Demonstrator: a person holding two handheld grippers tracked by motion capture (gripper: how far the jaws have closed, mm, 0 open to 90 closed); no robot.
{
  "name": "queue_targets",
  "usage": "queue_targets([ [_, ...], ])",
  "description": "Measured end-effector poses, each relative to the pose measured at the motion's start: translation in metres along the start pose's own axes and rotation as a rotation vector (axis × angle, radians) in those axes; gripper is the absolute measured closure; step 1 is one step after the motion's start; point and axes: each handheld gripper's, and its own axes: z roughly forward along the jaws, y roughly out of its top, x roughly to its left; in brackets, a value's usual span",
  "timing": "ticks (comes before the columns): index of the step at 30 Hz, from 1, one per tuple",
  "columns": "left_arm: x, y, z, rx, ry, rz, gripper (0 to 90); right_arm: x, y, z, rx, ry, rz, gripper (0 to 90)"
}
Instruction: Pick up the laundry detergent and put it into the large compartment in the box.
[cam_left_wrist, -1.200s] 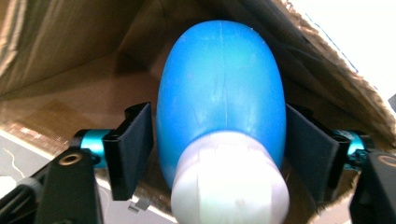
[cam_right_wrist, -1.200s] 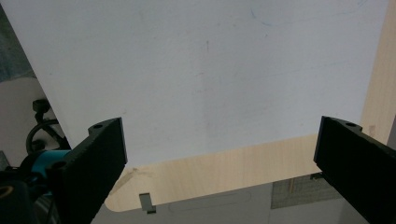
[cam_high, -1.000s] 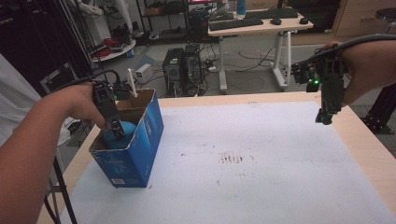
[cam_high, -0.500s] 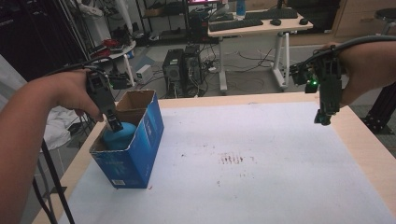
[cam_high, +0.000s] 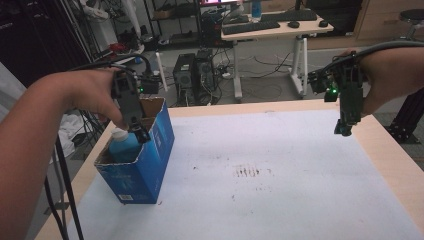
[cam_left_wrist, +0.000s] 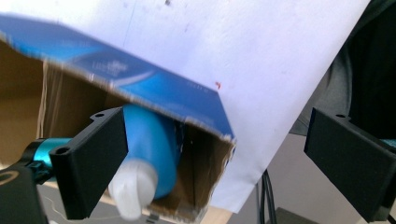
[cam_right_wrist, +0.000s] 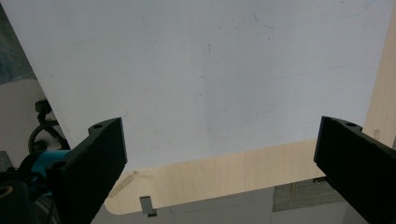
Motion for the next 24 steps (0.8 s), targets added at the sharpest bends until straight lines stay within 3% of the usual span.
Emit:
queue_targets([
  [5, -0.007, 0.018, 0.001, -0.002, 0.0, 0.04, 6.1, 0.0, 0.0, 0.002, 0.003, 0.003, 0.006, 1.5],
  [10, -0.017, 0.04, 0.004, 0.005, -0.004, 0.105, 6.1, 0.0, 0.001, 0.003, 0.005, 0.007, -0.003, 1.5],
  [14, -0.025, 0.051, 0.009, 0.006, 0.001, 0.135, 2.9, 0.0, 0.0, 0.004, 0.004, 0.009, -0.005, 1.5],
  [17, -0.029, 0.057, 0.013, 0.017, -0.027, 0.153, 1.8, 0.0, 0.001, 0.005, 0.002, 0.01, -0.001, 1.5],
  [24, -0.036, 0.07, 0.024, 0.023, -0.02, 0.199, 1.9, 0.001, 0.0, 0.007, 0.001, 0.011, 0.001, 1.5],
])
